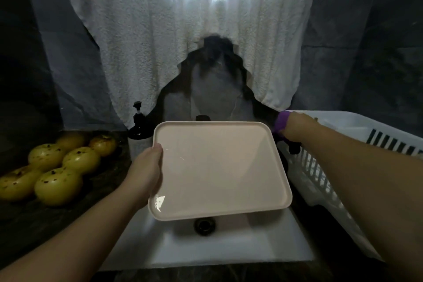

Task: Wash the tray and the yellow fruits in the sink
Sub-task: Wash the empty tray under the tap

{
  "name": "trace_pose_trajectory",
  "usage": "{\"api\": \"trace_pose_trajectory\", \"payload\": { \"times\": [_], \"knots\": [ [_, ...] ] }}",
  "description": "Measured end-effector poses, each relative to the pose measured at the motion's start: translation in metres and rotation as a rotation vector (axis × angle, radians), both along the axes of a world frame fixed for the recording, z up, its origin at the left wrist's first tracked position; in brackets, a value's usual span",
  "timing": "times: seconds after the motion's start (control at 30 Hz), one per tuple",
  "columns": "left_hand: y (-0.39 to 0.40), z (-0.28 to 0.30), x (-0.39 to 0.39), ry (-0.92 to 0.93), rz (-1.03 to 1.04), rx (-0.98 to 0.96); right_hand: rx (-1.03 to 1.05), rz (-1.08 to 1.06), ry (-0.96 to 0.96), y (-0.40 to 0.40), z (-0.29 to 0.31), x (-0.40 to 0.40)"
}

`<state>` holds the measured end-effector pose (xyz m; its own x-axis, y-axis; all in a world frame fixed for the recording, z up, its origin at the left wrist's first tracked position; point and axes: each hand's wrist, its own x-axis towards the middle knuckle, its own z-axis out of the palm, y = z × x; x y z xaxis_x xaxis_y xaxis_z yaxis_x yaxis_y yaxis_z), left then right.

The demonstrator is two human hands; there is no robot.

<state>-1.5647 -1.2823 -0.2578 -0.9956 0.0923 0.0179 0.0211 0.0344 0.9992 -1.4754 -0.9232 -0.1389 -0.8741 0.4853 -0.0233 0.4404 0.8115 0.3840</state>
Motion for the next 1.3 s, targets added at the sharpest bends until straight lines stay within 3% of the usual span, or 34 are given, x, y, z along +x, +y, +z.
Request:
{"api": "trace_pose_trajectory", "payload": {
  "times": [0.13, 0.23, 0.33, 0.47, 0.53, 0.6, 0.73, 0.8, 0.9, 1.0, 1.13, 1.2, 1.3],
  "knots": [
    [-0.002, -0.005, -0.001, -0.004, -0.011, -0.003, -0.076, -0.134, 0.062, 0.006, 0.006, 0.000],
    [-0.004, -0.006, 0.001, -0.008, -0.010, 0.005, -0.223, -0.273, 0.353, 0.015, 0.003, 0.004],
    [-0.005, -0.006, 0.005, 0.001, -0.002, 0.009, -0.269, -0.175, 0.810, 0.014, 0.003, 0.011],
    [-0.005, -0.002, 0.016, -0.003, 0.012, 0.076, -0.309, -0.013, 1.172, -0.032, 0.020, 0.022],
    [-0.006, 0.001, 0.022, -0.002, 0.013, 0.096, -0.340, 0.083, 1.252, -0.066, 0.021, 0.028],
    [-0.007, 0.002, 0.027, -0.009, 0.014, 0.113, -0.367, 0.213, 1.203, -0.101, 0.005, 0.036],
    [-0.011, -0.008, 0.035, -0.057, 0.016, 0.169, -0.444, 0.422, 0.852, -0.160, -0.064, 0.051],
    [-0.014, -0.016, 0.036, -0.055, 0.021, 0.159, -0.535, 0.483, 0.721, -0.181, -0.095, 0.051],
    [-0.018, -0.021, 0.033, -0.048, 0.018, 0.169, -0.500, 0.520, 0.641, -0.196, -0.122, 0.047],
    [-0.021, -0.021, 0.028, -0.030, 0.006, 0.171, -0.446, 0.432, 0.692, -0.192, -0.121, 0.038],
    [-0.018, -0.022, 0.029, -0.020, -0.034, 0.150, -0.539, 0.228, 0.977, -0.194, -0.096, 0.018],
    [-0.017, -0.020, 0.029, -0.002, -0.018, 0.143, -0.570, 0.256, 0.973, -0.211, -0.092, 0.005],
    [-0.018, -0.021, 0.029, 0.058, -0.003, 0.135, -0.592, 0.473, 0.850, -0.254, -0.097, -0.006]
  ]
}}
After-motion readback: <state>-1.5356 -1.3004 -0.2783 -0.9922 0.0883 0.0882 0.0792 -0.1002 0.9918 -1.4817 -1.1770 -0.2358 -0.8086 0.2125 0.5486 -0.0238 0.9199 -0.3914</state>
